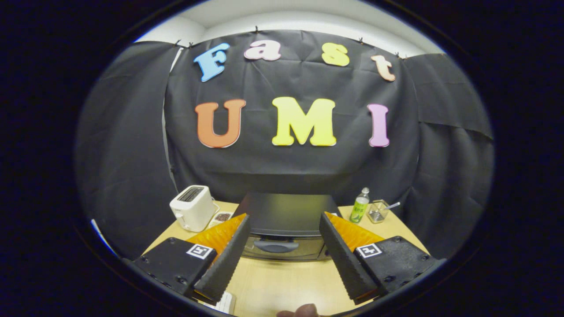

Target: Open the toaster oven, put the food inside, and close the toaster oven door.

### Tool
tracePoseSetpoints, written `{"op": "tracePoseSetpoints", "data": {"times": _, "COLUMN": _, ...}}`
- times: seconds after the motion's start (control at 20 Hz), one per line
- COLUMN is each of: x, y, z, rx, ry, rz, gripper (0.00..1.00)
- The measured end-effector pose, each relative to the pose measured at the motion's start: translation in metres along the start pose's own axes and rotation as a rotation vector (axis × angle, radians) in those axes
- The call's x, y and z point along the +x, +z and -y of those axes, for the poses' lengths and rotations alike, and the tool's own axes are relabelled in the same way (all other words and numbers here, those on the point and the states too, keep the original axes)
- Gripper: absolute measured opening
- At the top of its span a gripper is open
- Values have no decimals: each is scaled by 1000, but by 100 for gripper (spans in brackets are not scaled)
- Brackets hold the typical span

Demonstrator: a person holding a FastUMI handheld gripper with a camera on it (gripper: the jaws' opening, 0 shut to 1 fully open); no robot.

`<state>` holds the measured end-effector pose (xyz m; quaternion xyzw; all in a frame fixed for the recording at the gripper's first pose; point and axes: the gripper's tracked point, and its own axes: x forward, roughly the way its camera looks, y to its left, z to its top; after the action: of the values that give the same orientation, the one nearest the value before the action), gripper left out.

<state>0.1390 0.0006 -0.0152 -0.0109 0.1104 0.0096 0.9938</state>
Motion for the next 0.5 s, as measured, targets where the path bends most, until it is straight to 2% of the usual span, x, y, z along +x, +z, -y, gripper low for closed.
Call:
{"op": "tracePoseSetpoints", "data": {"times": 0.3, "x": -68, "y": 38, "z": -8, "rx": -19, "ry": -20, "rz": 74, "gripper": 100}}
{"op": "tracePoseSetpoints", "data": {"times": 0.5, "x": -113, "y": 40, "z": -16, "rx": 15, "ry": -14, "rz": 87, "gripper": 100}}
